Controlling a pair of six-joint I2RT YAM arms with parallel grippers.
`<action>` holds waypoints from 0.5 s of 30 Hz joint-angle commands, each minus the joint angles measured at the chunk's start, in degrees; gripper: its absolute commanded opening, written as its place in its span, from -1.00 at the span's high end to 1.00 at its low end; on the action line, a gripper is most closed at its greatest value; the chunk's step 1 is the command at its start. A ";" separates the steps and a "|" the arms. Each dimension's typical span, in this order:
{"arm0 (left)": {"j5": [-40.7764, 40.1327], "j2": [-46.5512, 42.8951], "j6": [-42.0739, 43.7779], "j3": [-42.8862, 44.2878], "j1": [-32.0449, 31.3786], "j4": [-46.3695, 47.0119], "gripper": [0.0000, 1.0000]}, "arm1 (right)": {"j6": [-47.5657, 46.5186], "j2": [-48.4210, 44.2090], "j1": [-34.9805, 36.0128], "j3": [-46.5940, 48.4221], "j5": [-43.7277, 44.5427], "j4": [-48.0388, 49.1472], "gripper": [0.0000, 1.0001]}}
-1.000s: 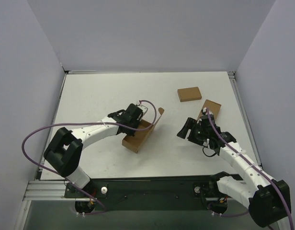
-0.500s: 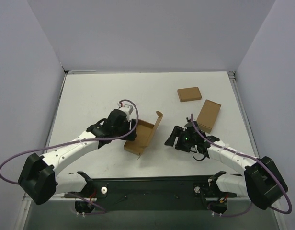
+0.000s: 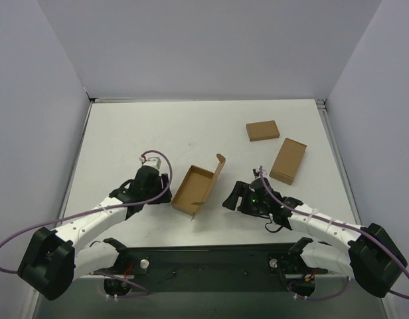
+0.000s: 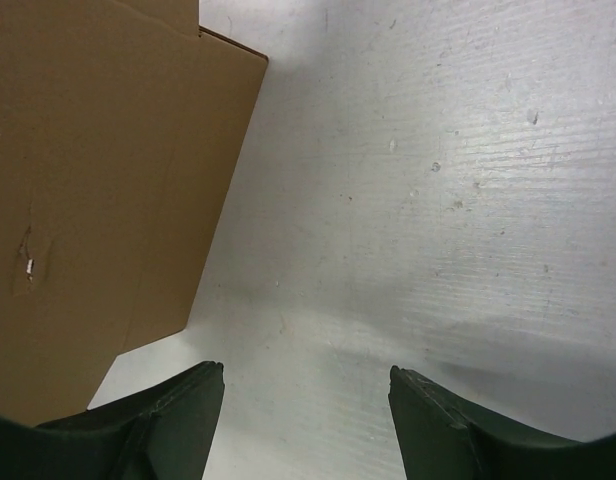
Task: Fold the paper box
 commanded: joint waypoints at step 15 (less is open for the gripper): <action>-1.29 -1.48 -5.21 -12.63 -20.21 28.49 -0.29 | -2.71 -0.51 1.98 4.63 4.02 -4.22 -0.29</action>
